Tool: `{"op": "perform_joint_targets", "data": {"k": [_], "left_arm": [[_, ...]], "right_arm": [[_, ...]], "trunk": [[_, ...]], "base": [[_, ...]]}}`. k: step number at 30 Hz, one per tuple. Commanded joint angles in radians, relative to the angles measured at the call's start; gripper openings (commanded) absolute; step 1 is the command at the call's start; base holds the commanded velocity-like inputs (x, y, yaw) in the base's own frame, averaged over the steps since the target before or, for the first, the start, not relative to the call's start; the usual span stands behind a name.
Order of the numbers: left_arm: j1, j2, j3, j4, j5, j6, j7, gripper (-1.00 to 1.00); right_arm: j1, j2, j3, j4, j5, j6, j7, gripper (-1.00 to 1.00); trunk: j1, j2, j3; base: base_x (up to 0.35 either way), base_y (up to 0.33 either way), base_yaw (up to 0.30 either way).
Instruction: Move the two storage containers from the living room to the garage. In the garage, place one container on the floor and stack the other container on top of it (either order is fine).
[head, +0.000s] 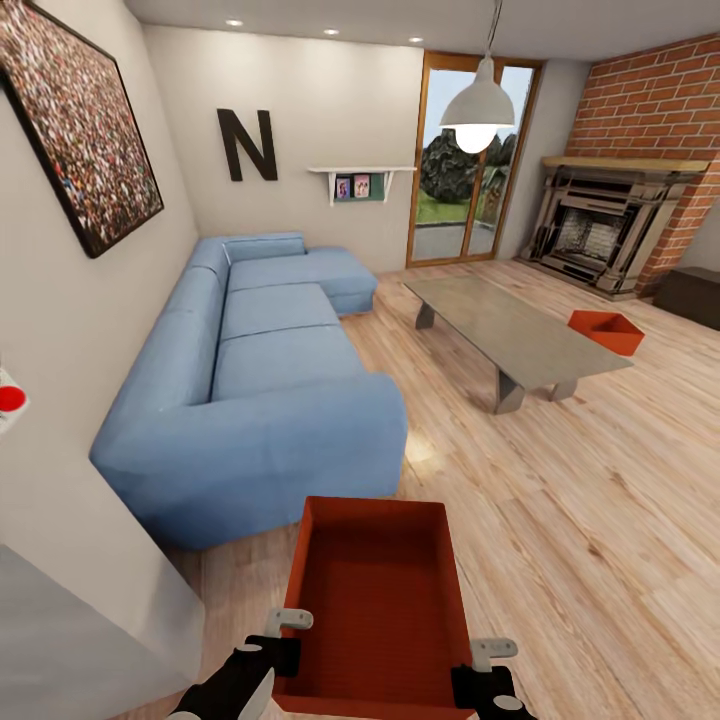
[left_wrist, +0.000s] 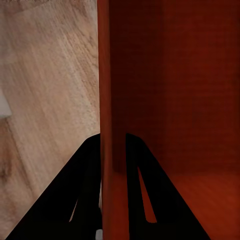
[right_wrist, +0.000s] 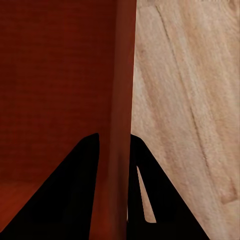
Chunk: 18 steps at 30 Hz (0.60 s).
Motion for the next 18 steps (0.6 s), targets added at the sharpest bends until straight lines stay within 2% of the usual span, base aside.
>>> {"op": "perform_joint_targets", "data": {"k": [1,3,18], "left_arm": [[0.001,0.0,0.002,0.002,-0.012,0.008,0.009,-1.0],[0.001,0.0,0.002,0.002,-0.012,0.007,0.009,-1.0],[0.0,0.0,0.0,0.0,-0.012,0.006,0.009,-1.0]], "right_arm": [[-0.002,0.0,-0.018,-0.001,0.008,-0.008,-0.005,-1.0],[-0.002,0.0,-0.018,-0.001,0.008,-0.008,-0.005,-1.0],[-0.002,0.0,-0.018,-0.001,0.008,-0.007,-0.005,-1.0]], "trunk": [[-0.004,0.006,0.002],[-0.012,0.02,0.009],[-0.012,0.02,0.009]], "base": [[0.0,0.0,0.0],[0.0,0.0,0.0],[0.0,0.0,0.0]]}}
